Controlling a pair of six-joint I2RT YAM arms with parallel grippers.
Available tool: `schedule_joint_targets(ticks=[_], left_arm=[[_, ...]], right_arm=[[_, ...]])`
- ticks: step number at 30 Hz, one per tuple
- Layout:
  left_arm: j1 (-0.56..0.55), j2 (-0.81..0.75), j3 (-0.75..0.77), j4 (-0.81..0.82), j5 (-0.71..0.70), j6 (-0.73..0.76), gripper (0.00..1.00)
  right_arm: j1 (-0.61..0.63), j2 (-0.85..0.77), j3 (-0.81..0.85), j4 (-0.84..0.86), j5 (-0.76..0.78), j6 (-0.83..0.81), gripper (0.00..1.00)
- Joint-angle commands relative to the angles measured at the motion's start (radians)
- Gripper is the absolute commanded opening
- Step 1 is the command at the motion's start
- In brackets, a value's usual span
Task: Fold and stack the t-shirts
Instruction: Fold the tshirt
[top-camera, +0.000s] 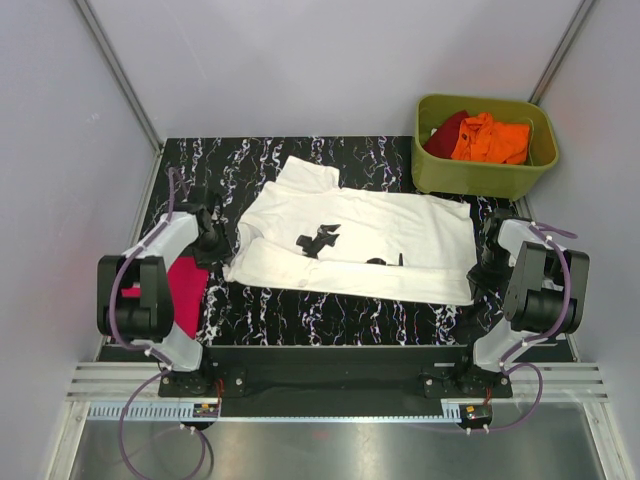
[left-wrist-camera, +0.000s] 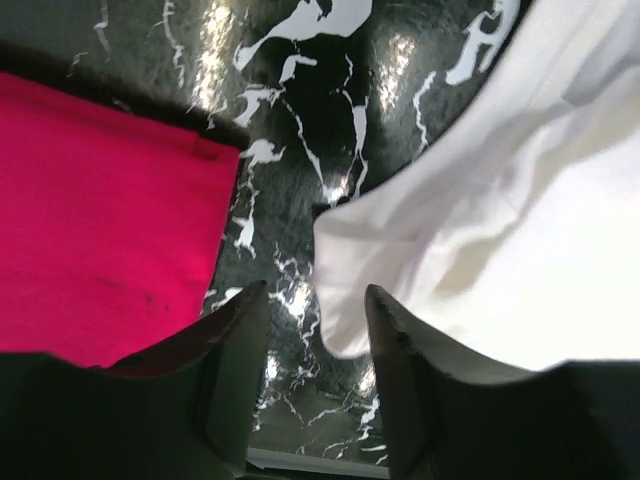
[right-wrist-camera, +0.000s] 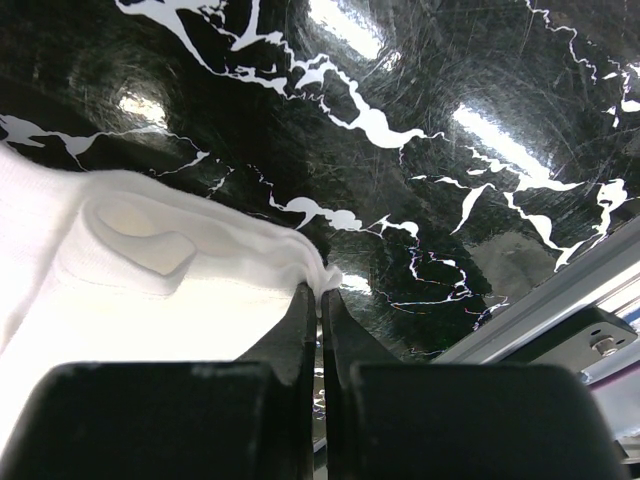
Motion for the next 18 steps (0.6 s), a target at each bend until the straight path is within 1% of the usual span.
schedule_joint_targets(ticks=[1,2,3,4,6,8,11,12,16,18], left_arm=[[0.0,-0.194,0.0,0.041,-0.019,-0.026,0.52],[-0.003,-0.211,0.0,0.046,0.002,-0.023,0.54],[-0.011,-0.225,-0.008,0.053,0.047,-0.024,0.61],[-0.013,-0.228,-0.026,0.068,0.082,-0.029,0.63],[-0.013,-0.201,-0.043,0.079,0.137,-0.043,0.63],[-0.013,-0.147,-0.056,0.092,0.167,-0.046,0.6],[-0.013,-0.078,-0.051,0.096,0.162,-0.024,0.57],[-0.013,-0.063,-0.05,0.099,0.165,-0.018,0.53],[-0.011,0.0,-0.051,0.099,0.156,-0.012,0.44],[-0.013,0.034,-0.048,0.083,0.103,-0.009,0.37]], right_arm=[[-0.007,0.012,0.019,0.017,0.034,-0.006,0.02],[-0.007,0.012,0.017,0.019,0.029,-0.009,0.02],[-0.007,0.016,0.017,0.019,0.026,-0.011,0.04],[-0.007,0.015,0.016,0.019,0.024,-0.013,0.04],[-0.007,0.015,0.017,0.024,0.026,-0.014,0.05],[-0.007,0.016,0.017,0.027,0.026,-0.016,0.06],[-0.007,0.021,0.016,0.028,0.023,-0.017,0.06],[-0.007,0.024,0.016,0.031,0.021,-0.019,0.06],[-0.007,0.032,0.016,0.033,0.017,-0.017,0.05],[-0.007,0.029,0.016,0.036,0.024,-0.017,0.04]])
